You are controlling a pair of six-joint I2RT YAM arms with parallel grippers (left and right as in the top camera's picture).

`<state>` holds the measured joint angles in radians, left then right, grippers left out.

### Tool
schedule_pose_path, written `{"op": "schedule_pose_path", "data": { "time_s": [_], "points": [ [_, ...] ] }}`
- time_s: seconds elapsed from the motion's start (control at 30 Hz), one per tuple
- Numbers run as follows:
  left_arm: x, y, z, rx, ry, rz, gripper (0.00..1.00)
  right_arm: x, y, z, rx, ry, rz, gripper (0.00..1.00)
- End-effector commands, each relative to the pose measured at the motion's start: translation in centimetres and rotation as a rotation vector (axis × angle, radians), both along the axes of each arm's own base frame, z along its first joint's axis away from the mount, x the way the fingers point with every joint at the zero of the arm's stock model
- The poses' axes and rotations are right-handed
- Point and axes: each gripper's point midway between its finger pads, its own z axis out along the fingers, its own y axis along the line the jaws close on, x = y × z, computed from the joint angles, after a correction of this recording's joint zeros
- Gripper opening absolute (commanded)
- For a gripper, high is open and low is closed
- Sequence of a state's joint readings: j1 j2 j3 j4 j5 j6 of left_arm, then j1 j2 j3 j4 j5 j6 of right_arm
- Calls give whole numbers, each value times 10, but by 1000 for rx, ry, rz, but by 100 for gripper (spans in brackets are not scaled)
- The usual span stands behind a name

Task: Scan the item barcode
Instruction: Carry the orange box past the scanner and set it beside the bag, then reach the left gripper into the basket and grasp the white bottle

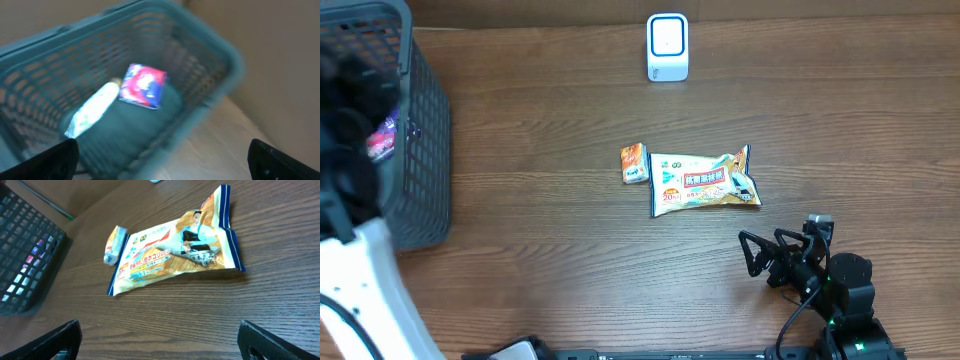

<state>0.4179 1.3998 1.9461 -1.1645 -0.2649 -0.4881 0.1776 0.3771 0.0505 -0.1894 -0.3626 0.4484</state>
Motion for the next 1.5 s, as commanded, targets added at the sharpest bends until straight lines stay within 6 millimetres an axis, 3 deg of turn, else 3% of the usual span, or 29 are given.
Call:
{"op": "schedule_pose_path", "data": {
  "time_s": [0.0, 0.23, 0.37, 0.57, 0.77, 0.97, 1.2, 1.47],
  "points": [
    [-3, 51, -27, -105, 22, -1, 100, 0, 4, 10, 10, -14, 19, 100],
    [6, 120, -89, -131, 178, 2, 100, 0, 4, 10, 10, -14, 19, 100],
    [17, 143, -137, -95, 366, -79, 100, 0, 3, 10, 5, -17, 18, 100],
    [4, 169, -213, -123, 665, -86, 98, 0, 3, 8, 3, -11, 15, 100],
    [-3, 184, -264, -154, 824, -84, 100, 4, -5, 7, -20, -13, -30, 100],
    [-2, 198, -292, -147, 887, -55, 100, 4, -7, 5, -28, -7, -44, 100],
    [2, 199, -326, -184, 927, -89, 100, 6, -11, 4, -38, -9, -64, 100],
    [13, 196, -352, -219, 913, -124, 100, 7, -13, 4, -45, -10, -78, 100]
  ]
}}
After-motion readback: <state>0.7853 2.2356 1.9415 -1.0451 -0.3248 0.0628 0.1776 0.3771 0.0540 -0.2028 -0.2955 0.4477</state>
